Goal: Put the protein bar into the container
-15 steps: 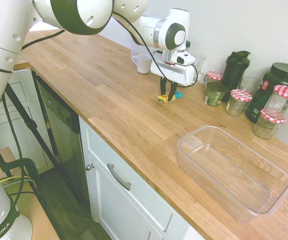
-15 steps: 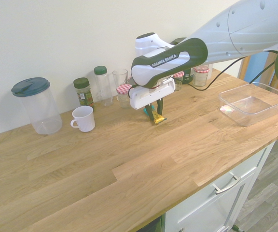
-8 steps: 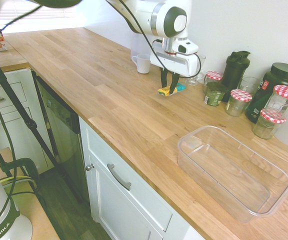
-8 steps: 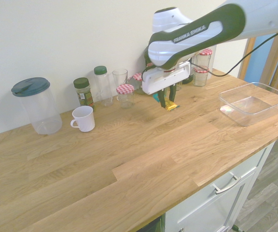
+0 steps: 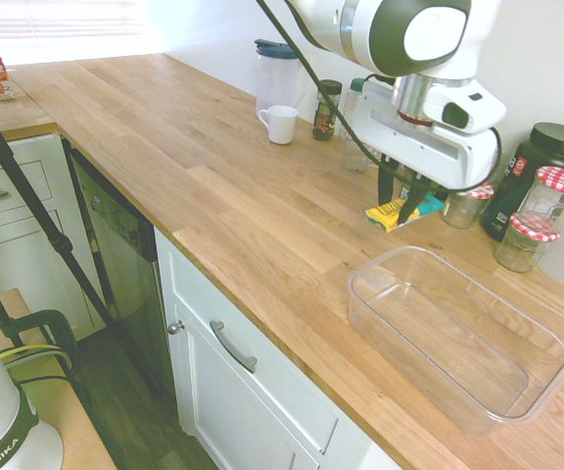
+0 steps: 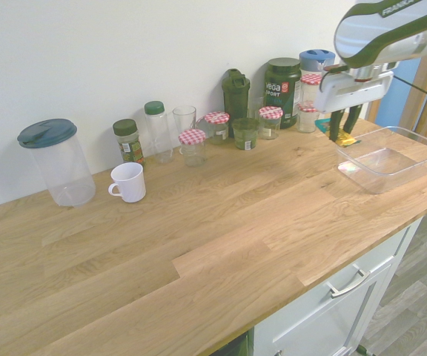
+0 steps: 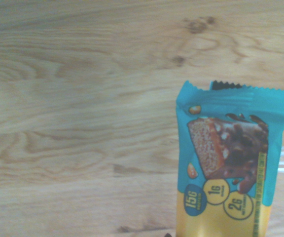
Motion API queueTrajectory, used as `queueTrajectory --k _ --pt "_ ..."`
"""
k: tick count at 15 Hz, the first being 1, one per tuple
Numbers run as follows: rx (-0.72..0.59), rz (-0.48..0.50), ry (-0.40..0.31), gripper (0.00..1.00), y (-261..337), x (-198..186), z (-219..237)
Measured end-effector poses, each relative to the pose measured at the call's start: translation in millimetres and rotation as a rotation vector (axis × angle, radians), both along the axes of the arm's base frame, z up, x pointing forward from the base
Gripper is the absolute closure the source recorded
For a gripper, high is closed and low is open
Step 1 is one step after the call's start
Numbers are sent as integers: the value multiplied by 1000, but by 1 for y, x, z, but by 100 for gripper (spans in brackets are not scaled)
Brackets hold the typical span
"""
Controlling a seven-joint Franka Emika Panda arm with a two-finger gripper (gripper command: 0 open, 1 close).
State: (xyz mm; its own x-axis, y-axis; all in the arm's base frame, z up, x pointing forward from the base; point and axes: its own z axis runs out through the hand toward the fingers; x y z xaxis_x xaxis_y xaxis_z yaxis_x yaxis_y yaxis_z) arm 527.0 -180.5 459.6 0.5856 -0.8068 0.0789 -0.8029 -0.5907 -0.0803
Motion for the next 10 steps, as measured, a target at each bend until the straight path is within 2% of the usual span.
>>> queueTrajectory --k 6,10 --pt "37 -29 1 100 -63 -45 -30" --pt "46 -31 16 100 -68 -39 -67"
